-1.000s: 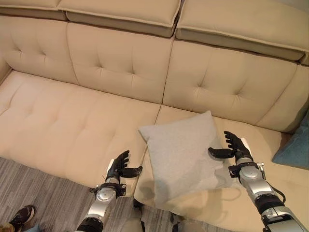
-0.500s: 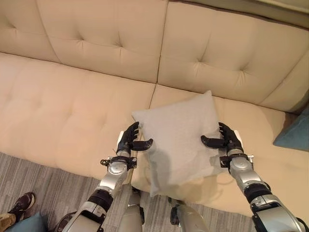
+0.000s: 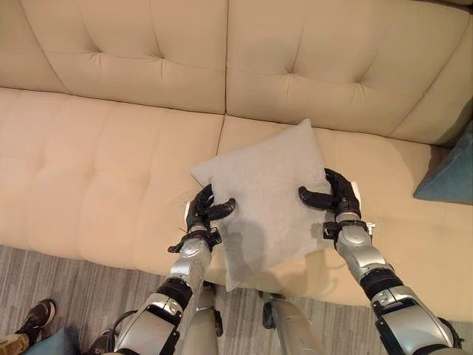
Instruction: Pick up all the scattered cushions and arrange them neatly on the sofa.
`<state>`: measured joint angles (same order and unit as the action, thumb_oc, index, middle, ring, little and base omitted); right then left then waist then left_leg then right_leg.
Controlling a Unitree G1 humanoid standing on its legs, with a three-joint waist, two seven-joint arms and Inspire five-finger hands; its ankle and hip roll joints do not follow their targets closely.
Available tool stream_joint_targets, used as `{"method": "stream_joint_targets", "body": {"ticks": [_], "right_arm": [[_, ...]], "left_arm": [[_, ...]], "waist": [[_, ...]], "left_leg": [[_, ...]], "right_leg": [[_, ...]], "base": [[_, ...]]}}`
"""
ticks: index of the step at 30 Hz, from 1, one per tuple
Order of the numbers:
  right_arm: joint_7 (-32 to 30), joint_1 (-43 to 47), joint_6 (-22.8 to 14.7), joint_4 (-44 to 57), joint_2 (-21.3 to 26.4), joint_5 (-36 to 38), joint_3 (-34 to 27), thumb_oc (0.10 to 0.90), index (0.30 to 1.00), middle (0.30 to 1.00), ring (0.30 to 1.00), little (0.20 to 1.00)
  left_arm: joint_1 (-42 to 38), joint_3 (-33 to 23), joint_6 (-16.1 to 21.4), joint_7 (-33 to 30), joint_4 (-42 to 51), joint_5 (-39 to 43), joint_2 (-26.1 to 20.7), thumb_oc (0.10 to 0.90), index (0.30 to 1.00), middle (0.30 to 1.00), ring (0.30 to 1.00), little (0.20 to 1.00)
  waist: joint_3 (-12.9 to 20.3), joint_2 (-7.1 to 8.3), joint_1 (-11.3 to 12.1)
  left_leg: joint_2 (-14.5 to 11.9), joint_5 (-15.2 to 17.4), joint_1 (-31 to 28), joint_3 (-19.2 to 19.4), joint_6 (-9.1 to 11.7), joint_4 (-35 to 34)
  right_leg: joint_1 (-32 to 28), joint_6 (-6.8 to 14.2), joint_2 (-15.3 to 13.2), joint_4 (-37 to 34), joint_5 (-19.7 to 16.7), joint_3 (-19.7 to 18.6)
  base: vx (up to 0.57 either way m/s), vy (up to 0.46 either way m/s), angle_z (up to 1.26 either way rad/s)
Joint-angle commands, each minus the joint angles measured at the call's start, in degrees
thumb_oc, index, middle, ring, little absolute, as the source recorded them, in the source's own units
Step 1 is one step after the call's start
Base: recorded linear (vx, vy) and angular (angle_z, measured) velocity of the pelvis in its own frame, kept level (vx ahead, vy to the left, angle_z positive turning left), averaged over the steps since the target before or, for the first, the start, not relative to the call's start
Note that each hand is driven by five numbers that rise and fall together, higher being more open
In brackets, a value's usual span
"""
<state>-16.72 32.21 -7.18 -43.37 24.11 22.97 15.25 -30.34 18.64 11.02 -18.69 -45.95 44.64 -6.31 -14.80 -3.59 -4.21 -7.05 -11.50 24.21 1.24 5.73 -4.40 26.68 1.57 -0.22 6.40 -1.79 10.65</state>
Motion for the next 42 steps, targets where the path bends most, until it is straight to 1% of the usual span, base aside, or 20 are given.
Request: {"method": "stream_joint_targets", "body": {"ticks": [1, 7, 11, 12, 13, 14, 18, 19, 20, 21, 24, 25, 27, 31, 32, 33, 37, 39, 41, 42], "right_arm": [[1.53, 2.81, -4.41, 7.73, -4.64, 1.46, 2.46, 0.4, 0.3, 0.3, 0.3, 0.3], [2.16, -2.86, -4.93, 17.34, -4.06, -1.68, 0.34, 0.4, 0.3, 0.3, 0.3, 0.3], [1.73, -5.18, -5.46, 21.55, -4.11, -4.68, -0.98, 0.4, 0.3, 0.3, 0.3, 0.3], [1.41, -6.55, -6.12, 23.9, -3.95, -6.08, -2.1, 0.4, 0.3, 0.3, 0.3, 0.3], [1.4, -6.57, -6.09, 23.93, -3.97, -6.1, -2.12, 0.4, 0.3, 0.3, 0.3, 0.3], [1.12, -8.28, -6.91, 26.94, -3.76, -7.28, -3.55, 0.4, 0.3, 0.3, 0.3, 0.3], [0.38, -10.74, -7.85, 31.06, -3.41, -10.2, -5.81, 0.4, 0.3, 0.3, 0.3, 0.3], [-0.71, -11.47, -8.48, 33.59, -3.53, -12.37, -7.18, 0.4, 0.3, 0.3, 0.3, 0.3], [-0.71, -11.48, -8.48, 33.59, -3.53, -12.37, -7.18, 0.4, 0.3, 0.3, 0.3, 0.3], [-1.98, -11.61, -9.13, 35.45, -3.56, -14.74, -8.06, 0.4, 0.3, 0.3, 0.3, 0.3], [-3.37, -11.06, -9.47, 36.82, -3.58, -17.34, -8.0, 0.4, 0.3, 0.3, 0.3, 0.3], [-4.28, -9.84, -9.38, 36.81, -3.49, -18.88, -7.15, 0.4, 0.3, 0.3, 0.3, 0.3], [-4.77, -8.77, -9.26, 36.41, -3.54, -19.35, -6.54, 0.4, 0.3, 0.3, 0.3, 0.3], [-8.19, 0.44, -7.73, 32.5, -2.72, -21.54, -3.41, 0.4, 0.3, 0.3, 0.3, 0.3], [-8.21, 0.61, -7.76, 32.42, -2.71, -21.53, -3.41, 0.4, 0.3, 0.3, 0.3, 0.3], [-9.91, 5.72, -6.92, 30.03, -1.81, -22.67, -2.17, 0.4, 0.3, 0.3, 0.3, 0.3], [-12.41, 13.87, -6.55, 25.87, -0.13, -23.67, -0.43, 0.4, 0.3, 0.3, 0.3, 0.3], [-14.78, 20.9, -6.27, 22.68, 1.16, -24.96, 0.82, 0.4, 0.3, 0.3, 0.3, 0.3], [-16.81, 24.27, -6.28, 21.12, 1.6, -26.11, 1.35, 0.4, 0.3, 0.3, 0.3, 0.3], [-16.83, 24.43, -6.31, 21.05, 1.61, -26.11, 1.35, 0.4, 0.3, 0.3, 0.3, 0.3]], "left_arm": [[-5.55, 2.84, 1.52, 1.86, 3.76, 0.63, 5.94, 0.4, 0.3, 0.3, 0.3, 0.3], [-2.36, 4.45, 1.8, 2.66, 16.53, -0.26, 4.11, 0.4, 0.3, 0.3, 0.3, 0.3], [-0.51, 5.1, 2.08, 3.0, 22.11, -1.68, 2.89, 0.4, 0.3, 0.3, 0.3, 0.3], [0.48, 5.41, 2.22, 3.71, 25.45, -3.71, 1.69, 0.4, 0.3, 0.3, 0.3, 0.3], [0.49, 5.43, 2.21, 3.7, 25.48, -3.72, 1.68, 0.4, 0.3, 0.3, 0.3, 0.3], [1.53, 5.76, 2.35, 4.7, 29.24, -6.36, -0.16, 0.4, 0.3, 0.3, 0.3, 0.3], [3.42, 5.5, 2.69, 6.03, 33.32, -9.21, -2.82, 0.4, 0.3, 0.3, 0.3, 0.3], [3.69, 4.98, 2.98, 6.12, 35.43, -13.53, -5.13, 0.4, 0.3, 0.3, 0.3, 0.3], [3.7, 4.99, 2.98, 6.12, 35.44, -13.54, -5.13, 0.4, 0.3, 0.3, 0.3, 0.3], [3.56, 4.46, 3.52, 5.56, 37.04, -18.69, -7.53, 0.4, 0.3, 0.3, 0.3, 0.3], [3.03, 4.02, 4.24, 4.04, 38.12, -22.66, -9.35, 0.4, 0.3, 0.3, 0.3, 0.3], [1.63, 3.86, 4.8, 2.7, 38.41, -25.09, -10.34, 0.4, 0.3, 0.3, 0.3, 0.3], [0.38, 3.97, 4.91, 1.92, 38.07, -25.92, -10.7, 0.4, 0.3, 0.3, 0.3, 0.3], [-10.15, 5.49, 4.7, -2.43, 33.15, -28.73, -12.6, 0.4, 0.3, 0.3, 0.3, 0.3], [-10.3, 5.47, 4.73, -2.44, 33.08, -28.73, -12.62, 0.4, 0.3, 0.3, 0.3, 0.3], [-15.57, 6.16, 4.75, -4.24, 30.43, -29.46, -13.69, 0.4, 0.3, 0.3, 0.3, 0.3], [-23.68, 7.2, 5.08, -6.89, 25.68, -30.71, -14.63, 0.4, 0.3, 0.3, 0.3, 0.3], [-31.46, 8.07, 5.13, -9.44, 21.18, -31.73, -14.67, 0.4, 0.3, 0.3, 0.3, 0.3], [-35.68, 8.93, 5.03, -10.76, 18.44, -32.96, -14.98, 0.4, 0.3, 0.3, 0.3, 0.3], [-35.85, 8.94, 5.06, -10.77, 18.35, -32.97, -14.99, 0.4, 0.3, 0.3, 0.3, 0.3]], "waist": [[0.87, 3.1, -0.53], [2.06, 1.89, -1.25], [2.56, 1.59, -1.48], [2.63, 1.38, -1.62], [2.76, 1.39, -1.62], [2.97, 1.21, -1.75], [3.8, 0.88, -1.91], [4.16, 0.65, -2.07], [4.22, 0.64, -2.07], [4.26, 0.46, -2.2], [4.57, 0.37, -2.01], [4.58, 0.44, -1.86], [4.53, 0.54, -1.71], [3.93, 0.98, -1.05], [3.95, 1.01, -1.06], [3.62, 1.1, -0.7], [3.21, 1.25, -0.27], [3.17, 1.48, -0.01], [3.45, 1.68, 0.03], [3.46, 1.73, 0.02]], "left_leg": [[0.07, 5.85, -5.54, 2.82, 2.84, -0.6], [0.29, 6.99, -8.6, 3.58, 2.48, -0.6], [0.45, 7.44, -9.36, 3.91, 2.16, -0.6], [0.48, 7.91, -10.14, 4.21, 1.94, -0.6], [0.5, 7.77, -9.93, 4.19, 1.92, -0.6], [0.58, 8.31, -10.74, 4.47, 1.7, -0.6], [0.92, 8.8, -11.3, 4.77, 1.25, -0.6], [1.19, 9.18, -11.43, 4.92, 0.99, -0.6], [1.19, 9.16, -11.36, 4.92, 0.99, -0.6], [1.41, 9.51, -11.3, 5.05, 0.64, -0.6], [1.69, 9.66, -10.71, 5.32, 0.25, -0.6], [1.94, 9.66, -9.93, 5.46, -0.08, -0.6], [2.06, 9.5, -9.43, 5.53, -0.22, -0.6], [2.93, 9.13, -6.94, 5.04, -0.78, -0.6], [2.97, 8.91, -6.69, 5.05, -0.8, -0.6], [3.31, 8.95, -5.85, 4.78, -0.99, -0.6], [4.07, 8.42, -4.14, 4.35, -1.23, -0.6], [4.75, 8.25, -2.61, 4.11, -1.21, -0.6], [5.0, 8.16, -1.42, 3.89, -1.17, -0.6], [5.05, 7.87, -1.14, 3.9, -1.19, -0.6]], "right_leg": [[-2.4, 5.01, -3.26, -1.78, 1.56, -0.37], [-5.22, 5.18, -3.58, -1.66, 2.38, -0.44], [-5.85, 5.22, -3.66, -1.78, 2.44, -0.56], [-6.37, 5.24, -3.73, -1.65, 2.73, -0.69], [-6.23, 5.23, -3.73, -1.78, 2.54, -0.68], [-6.91, 5.36, -3.8, -1.78, 2.8, -0.93], [-7.36, 5.5, -4.08, -2.01, 2.69, -1.28], [-7.39, 5.65, -4.34, -2.11, 2.66, -1.6], [-7.34, 5.64, -4.34, -2.13, 2.63, -1.6], [-7.02, 5.85, -4.62, -2.0, 2.53, -1.92], [-6.04, 6.06, -4.87, -1.81, 2.28, -2.45], [-4.92, 6.25, -5.07, -1.66, 1.97, -2.88], [-4.41, 6.33, -5.17, -1.63, 1.82, -3.01], [-2.39, 6.9, -5.62, -1.92, 0.85, -3.86], [-2.19, 6.87, -5.64, -2.04, 0.59, -3.88], [-1.61, 7.07, -5.88, -2.24, 0.36, -4.22], [-0.39, 7.27, -6.15, -2.97, -0.72, -4.76], [0.35, 7.58, -6.22, -4.38, -1.81, -5.09], [1.14, 7.82, -6.2, -5.64, -2.76, -5.27], [1.38, 7.8, -6.25, -5.75, -3.06, -5.29]], "base": [[0.05, 0.025, 0.01], [0.03, 0.029, -0.01], [0.02, 0.04, 0.0], [0.02, 0.062, 0.01], [0.04, 0.082, -0.02], [0.04, 0.074, -0.02], [0.03, 0.072, -0.01], [0.03, 0.085, -0.05], [0.02, 0.121, -0.06], [0.01, 0.062, -0.07], [0.0, 0.118, -0.13], [-0.01, 0.089, -0.08], [-0.01, 0.082, -0.09], [-0.02, 0.06, -0.1], [0.01, 0.057, -0.07], [0.01, 0.059, -0.07], [0.0, 0.048, -0.03], [0.04, 0.047, 0.03], [0.03, 0.021, 0.04], [0.02, 0.013, 0.03]]}}
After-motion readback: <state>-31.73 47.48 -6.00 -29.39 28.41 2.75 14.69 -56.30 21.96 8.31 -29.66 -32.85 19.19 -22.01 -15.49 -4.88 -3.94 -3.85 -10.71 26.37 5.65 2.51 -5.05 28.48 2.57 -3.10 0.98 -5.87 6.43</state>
